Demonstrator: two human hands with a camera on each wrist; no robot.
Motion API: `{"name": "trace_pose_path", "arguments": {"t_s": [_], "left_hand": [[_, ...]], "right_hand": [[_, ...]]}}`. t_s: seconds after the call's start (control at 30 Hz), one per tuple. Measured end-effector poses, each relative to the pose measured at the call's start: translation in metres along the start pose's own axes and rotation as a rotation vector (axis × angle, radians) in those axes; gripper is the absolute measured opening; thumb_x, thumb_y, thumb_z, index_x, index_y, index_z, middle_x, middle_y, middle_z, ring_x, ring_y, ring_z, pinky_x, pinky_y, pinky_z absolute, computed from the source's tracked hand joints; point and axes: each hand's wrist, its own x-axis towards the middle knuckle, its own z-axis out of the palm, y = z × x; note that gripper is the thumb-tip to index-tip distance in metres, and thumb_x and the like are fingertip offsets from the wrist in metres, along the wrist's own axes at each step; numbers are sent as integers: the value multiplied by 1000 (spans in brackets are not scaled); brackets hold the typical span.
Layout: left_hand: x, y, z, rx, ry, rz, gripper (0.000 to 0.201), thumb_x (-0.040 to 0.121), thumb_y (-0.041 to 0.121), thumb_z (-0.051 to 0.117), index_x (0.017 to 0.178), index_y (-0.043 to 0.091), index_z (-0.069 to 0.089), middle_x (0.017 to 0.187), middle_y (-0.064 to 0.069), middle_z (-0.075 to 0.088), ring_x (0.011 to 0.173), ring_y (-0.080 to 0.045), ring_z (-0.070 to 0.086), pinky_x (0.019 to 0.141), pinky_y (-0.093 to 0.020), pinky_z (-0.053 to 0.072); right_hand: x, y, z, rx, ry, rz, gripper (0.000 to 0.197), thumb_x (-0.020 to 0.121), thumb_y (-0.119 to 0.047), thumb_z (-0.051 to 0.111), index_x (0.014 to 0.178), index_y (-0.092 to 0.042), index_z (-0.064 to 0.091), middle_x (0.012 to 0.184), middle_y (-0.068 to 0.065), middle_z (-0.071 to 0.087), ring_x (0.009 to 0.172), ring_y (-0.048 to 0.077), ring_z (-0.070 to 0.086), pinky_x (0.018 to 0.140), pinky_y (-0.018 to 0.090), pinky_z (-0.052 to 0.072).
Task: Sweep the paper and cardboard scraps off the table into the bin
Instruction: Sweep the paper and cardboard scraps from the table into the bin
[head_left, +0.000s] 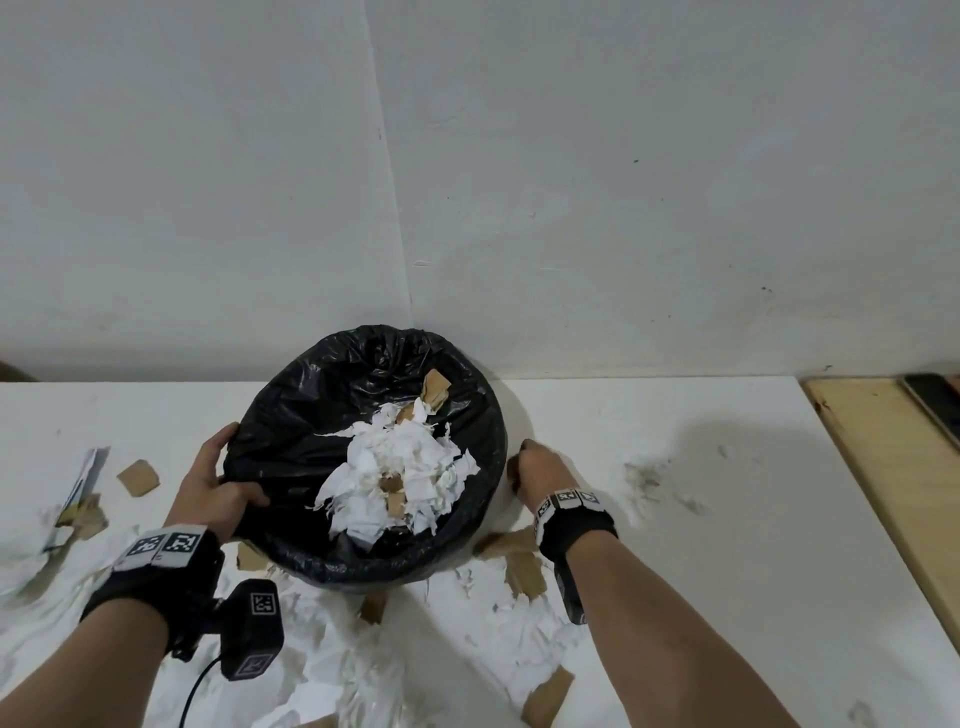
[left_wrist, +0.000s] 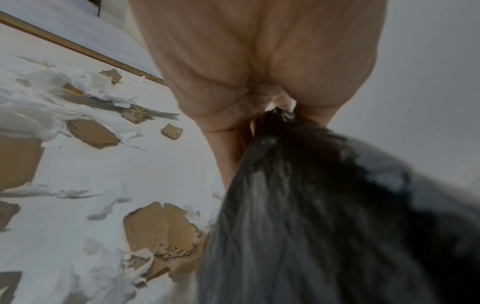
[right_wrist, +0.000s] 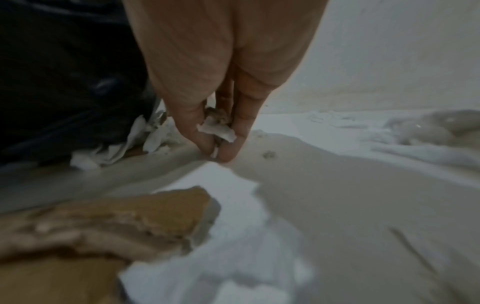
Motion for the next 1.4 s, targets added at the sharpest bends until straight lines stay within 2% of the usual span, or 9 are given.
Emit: {"name": "trace_pose_path", "arguments": {"t_s": [0.13,0.27,0.33,0.5,0.67,0.87,1.17,1.3,1.4], "left_hand": [[-9,0,-1,8,9,-2,90,74,-22,52,138,42,47,97,-21,66,79,-36,60,79,-53,54],[-21,5,2,6,13,16,89,75,-23,50,144,32,44,103,-20,63,76,-33,57,72,-39,51],[-27,8,4,16,-1,9,89,75,-22,51,146,31,42,107,-21,63,79,-33,58,71,-37,51],[-37,15,19,76,-28,14,93,66,-13,55,139,43,43,106,-21,67,90,-39,63,81,-52,57],[-50,28,47,54,-73,57,98,51,3,54,140,43,43,107,-19,67,90,-39,64,80,-48,57],[-71,38,75,69,-108,79,91,70,-14,54,146,35,41,109,-15,62,90,-39,63,79,-52,57],[-55,33,101,84,-66,51,89,74,-22,51,145,31,44,107,-19,62,72,-31,57,64,-37,52],[-47,28,113,61,-34,45,90,72,-23,51,142,34,47,108,-18,63,76,-32,58,65,-38,52],[-47,26,119,50,-32,44,88,72,-24,50,140,33,49,103,-18,63,74,-32,57,64,-38,52]], "right_hand": [[-8,17,-9,144,33,43,20,83,-5,62,98,-9,74,102,13,71,97,30,65,83,28,50],[-18,13,-49,535,218,125,18,77,5,66,77,-9,76,58,-3,63,43,3,60,53,15,49],[-25,2,-78,644,263,92,17,76,6,67,78,-8,76,55,-7,60,37,-1,57,46,10,46],[-51,-42,-123,614,253,-47,16,73,-13,76,89,-16,77,72,0,70,66,16,69,65,21,54],[-77,-54,-135,600,218,-74,44,77,-39,74,118,-26,66,112,-4,68,102,11,64,93,26,50],[-91,36,-152,568,338,165,45,79,-24,73,122,-20,62,122,6,63,106,19,60,95,30,47],[-59,159,-69,124,-170,444,93,76,-41,74,150,-31,18,152,11,16,136,39,31,106,48,39],[-34,157,-44,116,-121,448,90,76,-51,70,147,-33,17,147,10,17,135,42,24,103,52,35],[-16,150,-31,48,-58,357,59,84,-28,66,137,-26,38,138,13,28,129,41,30,100,49,39]]}}
